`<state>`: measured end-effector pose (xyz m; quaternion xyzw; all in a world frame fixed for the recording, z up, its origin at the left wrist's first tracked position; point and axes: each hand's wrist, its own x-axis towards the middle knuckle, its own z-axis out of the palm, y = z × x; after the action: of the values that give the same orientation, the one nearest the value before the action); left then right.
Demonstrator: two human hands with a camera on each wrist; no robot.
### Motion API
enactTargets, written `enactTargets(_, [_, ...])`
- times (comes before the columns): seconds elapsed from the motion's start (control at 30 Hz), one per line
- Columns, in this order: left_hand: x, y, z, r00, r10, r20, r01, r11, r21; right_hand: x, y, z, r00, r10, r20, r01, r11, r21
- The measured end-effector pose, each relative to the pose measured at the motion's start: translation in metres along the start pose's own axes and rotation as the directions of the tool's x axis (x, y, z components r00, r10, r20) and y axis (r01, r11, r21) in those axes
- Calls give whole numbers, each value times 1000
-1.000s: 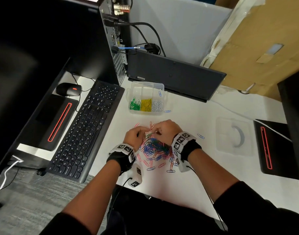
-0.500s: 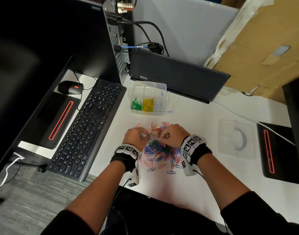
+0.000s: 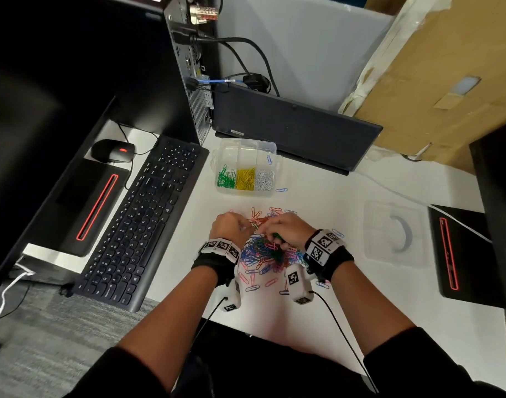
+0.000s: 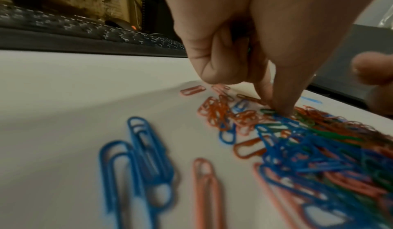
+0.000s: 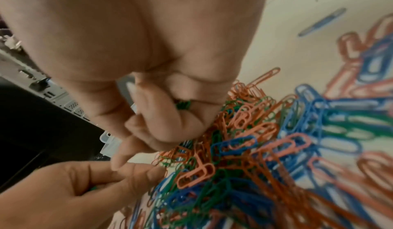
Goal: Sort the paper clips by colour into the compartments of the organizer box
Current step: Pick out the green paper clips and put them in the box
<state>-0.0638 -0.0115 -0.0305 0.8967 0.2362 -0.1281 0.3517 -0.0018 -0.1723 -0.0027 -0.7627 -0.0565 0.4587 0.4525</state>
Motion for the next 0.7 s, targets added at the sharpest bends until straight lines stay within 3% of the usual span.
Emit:
enactTargets(0.1, [0, 1, -1, 999, -35, 35, 36, 999, -8, 4, 4, 7, 986, -103, -134, 68, 968, -243])
enactTargets(0.23, [0, -3, -2, 994, -63, 87, 64, 998, -14, 9, 1, 18, 909, -240, -340, 47, 871, -489])
enactTargets(0.47, [-9, -19, -13, 997, -58, 47, 65, 985, -159, 18, 3, 28, 884, -332, -329, 56, 775, -630])
enactTargets(0.53, [-10, -23, -17, 999, -41, 16, 44, 969, -244, 17, 4, 25, 892, -325, -315, 112, 833, -542])
enactTargets(0.6, [-12, -25, -19, 1000, -7, 10, 10, 957, -291, 15, 6, 18, 918, -248, -310, 135, 930, -343])
enactTargets(0.67, [-13, -25, -18, 1000, 12, 19, -5, 947, -321, 10, 9, 11, 969, -98, -229, 102, 995, 7])
enactTargets(0.7, [-13, -26, -16, 1000, 11, 25, -2, 944, -331, 6, 11, 9, 987, -34, -154, 68, 974, 218])
